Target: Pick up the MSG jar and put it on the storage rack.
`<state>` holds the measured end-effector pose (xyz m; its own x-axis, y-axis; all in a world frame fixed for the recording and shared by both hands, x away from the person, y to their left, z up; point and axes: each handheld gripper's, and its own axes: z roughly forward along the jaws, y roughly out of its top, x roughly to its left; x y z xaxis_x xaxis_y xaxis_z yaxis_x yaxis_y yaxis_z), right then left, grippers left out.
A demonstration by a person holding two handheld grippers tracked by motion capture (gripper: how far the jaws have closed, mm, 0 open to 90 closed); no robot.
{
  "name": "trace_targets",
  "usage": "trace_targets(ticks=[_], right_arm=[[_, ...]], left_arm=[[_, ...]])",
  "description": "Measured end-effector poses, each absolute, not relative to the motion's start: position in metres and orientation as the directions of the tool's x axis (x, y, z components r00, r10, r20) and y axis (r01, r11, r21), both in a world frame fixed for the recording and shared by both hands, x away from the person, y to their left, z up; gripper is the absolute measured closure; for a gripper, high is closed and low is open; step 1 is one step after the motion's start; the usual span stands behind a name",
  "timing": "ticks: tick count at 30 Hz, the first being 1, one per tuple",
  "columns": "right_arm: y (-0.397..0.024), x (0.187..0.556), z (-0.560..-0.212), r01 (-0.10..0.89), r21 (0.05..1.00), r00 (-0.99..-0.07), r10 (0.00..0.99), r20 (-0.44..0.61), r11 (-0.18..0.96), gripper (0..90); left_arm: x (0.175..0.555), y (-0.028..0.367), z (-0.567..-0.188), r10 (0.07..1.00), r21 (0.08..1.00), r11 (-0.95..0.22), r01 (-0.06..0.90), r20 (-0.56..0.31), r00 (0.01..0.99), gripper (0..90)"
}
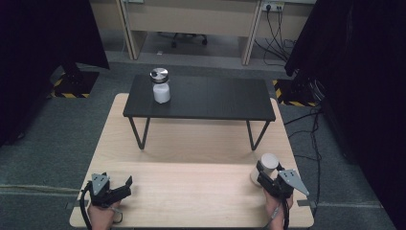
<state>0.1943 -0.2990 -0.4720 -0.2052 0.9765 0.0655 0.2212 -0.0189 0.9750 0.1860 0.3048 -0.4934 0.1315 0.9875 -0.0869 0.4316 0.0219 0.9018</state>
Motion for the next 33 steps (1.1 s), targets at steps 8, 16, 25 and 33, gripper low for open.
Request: trace_targets(ticks=[8, 16, 25, 33], right_arm=[[-0.297, 0.195, -0.46, 0.2, 0.98, -0.228, 0.973, 0.047, 0.0, 33.7], [-0.295, 0.201, -0.444, 0.188, 0.982, -0.244, 0.969, 0.033, 0.014, 33.8], [-0.294, 0.209, -0.422, 0.179, 0.984, -0.267, 0.963, 0.035, 0.014, 33.8], [-0.294, 0.215, -0.403, 0.183, 0.983, -0.279, 0.959, 0.055, -0.003, 33.8]], left_arm=[[0.186, 0.306, -0.494, 0.987, 0.902, 0.026, 0.431, -0.093, 0.134, 0.1], [0.185, 0.307, -0.494, 0.986, 0.903, 0.028, 0.428, -0.096, 0.138, 0.1], [0.185, 0.308, -0.494, 0.985, 0.903, 0.032, 0.428, -0.1, 0.139, 0.1], [0.184, 0.308, -0.495, 0.985, 0.905, 0.038, 0.424, -0.105, 0.136, 0.2]])
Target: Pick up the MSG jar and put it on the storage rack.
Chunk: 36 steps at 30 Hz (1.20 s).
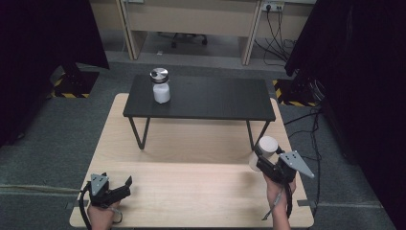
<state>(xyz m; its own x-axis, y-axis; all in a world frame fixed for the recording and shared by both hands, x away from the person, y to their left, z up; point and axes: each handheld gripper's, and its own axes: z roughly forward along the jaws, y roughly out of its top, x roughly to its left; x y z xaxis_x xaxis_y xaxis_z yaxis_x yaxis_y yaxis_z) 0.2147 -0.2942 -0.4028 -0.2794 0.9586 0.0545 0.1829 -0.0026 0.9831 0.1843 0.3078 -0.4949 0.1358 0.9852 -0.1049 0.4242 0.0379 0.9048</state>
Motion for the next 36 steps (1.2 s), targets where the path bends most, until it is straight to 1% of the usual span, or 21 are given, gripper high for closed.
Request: trace_targets(ticks=[6, 20, 36], right_arm=[[-0.295, 0.218, -0.389, 0.175, 0.984, -0.295, 0.953, 0.068, -0.016, 33.8], [-0.298, 0.229, -0.356, 0.173, 0.985, -0.325, 0.944, 0.061, -0.004, 33.8], [-0.3, 0.251, -0.318, 0.168, 0.986, -0.364, 0.929, 0.067, -0.005, 33.8]], left_arm=[[0.183, 0.308, -0.495, 0.986, 0.906, 0.045, 0.422, -0.109, 0.129, 0.2], [0.182, 0.306, -0.495, 0.988, 0.904, 0.068, 0.422, -0.121, 0.099, 0.3], [0.182, 0.307, -0.496, 0.987, 0.905, 0.064, 0.421, -0.119, 0.105, 0.5]])
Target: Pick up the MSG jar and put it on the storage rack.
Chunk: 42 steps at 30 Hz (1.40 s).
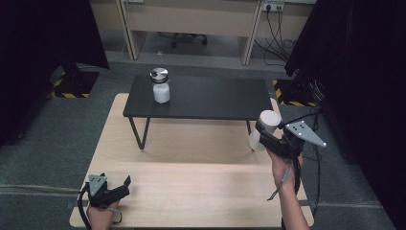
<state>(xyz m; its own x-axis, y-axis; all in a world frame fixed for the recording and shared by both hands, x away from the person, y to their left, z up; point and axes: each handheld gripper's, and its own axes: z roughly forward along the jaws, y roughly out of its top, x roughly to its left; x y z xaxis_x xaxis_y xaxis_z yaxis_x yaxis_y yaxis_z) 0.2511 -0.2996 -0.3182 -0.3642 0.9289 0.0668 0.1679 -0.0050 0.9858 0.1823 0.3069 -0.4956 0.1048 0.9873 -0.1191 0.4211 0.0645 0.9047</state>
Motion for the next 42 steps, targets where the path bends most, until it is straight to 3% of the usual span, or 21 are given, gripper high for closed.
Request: trace_targets(ticks=[20, 42], right_arm=[[-0.292, 0.284, -0.278, 0.128, 0.992, -0.392, 0.918, 0.063, -0.014, 33.8], [-0.279, 0.335, -0.267, 0.13, 0.992, -0.346, 0.937, 0.043, 0.002, 33.7]], left_arm=[[0.182, 0.308, -0.496, 0.987, 0.905, 0.061, 0.421, -0.119, 0.111, 0.6], [0.184, 0.307, -0.495, 0.987, 0.903, 0.059, 0.426, -0.115, 0.108, 0.6]])
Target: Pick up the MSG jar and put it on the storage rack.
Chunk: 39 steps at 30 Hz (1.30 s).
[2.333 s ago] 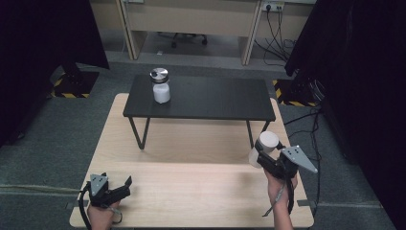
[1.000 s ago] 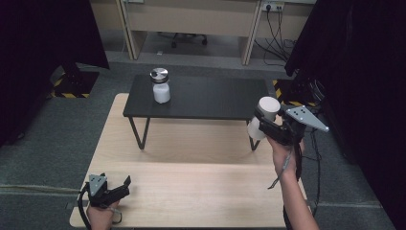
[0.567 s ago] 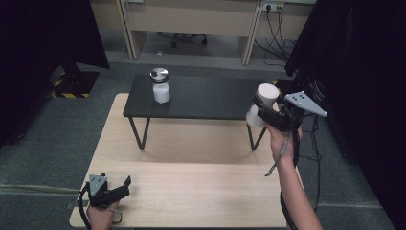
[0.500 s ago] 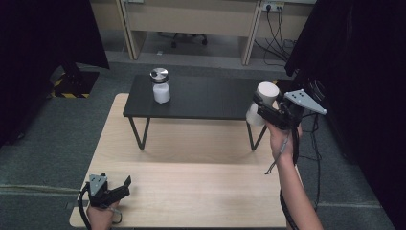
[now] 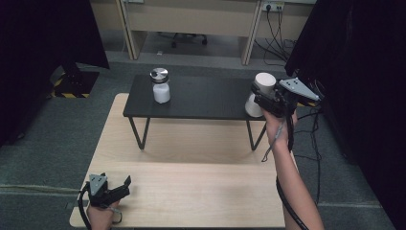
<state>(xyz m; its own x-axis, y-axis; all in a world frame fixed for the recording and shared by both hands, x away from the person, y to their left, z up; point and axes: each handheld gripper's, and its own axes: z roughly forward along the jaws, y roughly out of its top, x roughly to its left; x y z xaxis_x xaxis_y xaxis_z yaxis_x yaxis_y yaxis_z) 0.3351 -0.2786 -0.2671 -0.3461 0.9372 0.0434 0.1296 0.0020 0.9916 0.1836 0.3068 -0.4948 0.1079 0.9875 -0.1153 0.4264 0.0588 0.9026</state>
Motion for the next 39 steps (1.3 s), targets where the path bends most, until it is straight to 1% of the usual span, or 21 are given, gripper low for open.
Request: trace_targets(ticks=[22, 39], right_arm=[[-0.266, 0.37, -0.271, 0.143, 0.99, -0.323, 0.945, 0.042, 0.004, 33.7], [-0.266, 0.379, -0.275, 0.139, 0.99, -0.327, 0.944, 0.034, 0.013, 33.7]], left_arm=[[0.185, 0.306, -0.494, 0.989, 0.901, 0.049, 0.43, -0.105, 0.108, 0.7], [0.186, 0.304, -0.493, 0.99, 0.899, 0.041, 0.436, -0.096, 0.105, 1.1]])
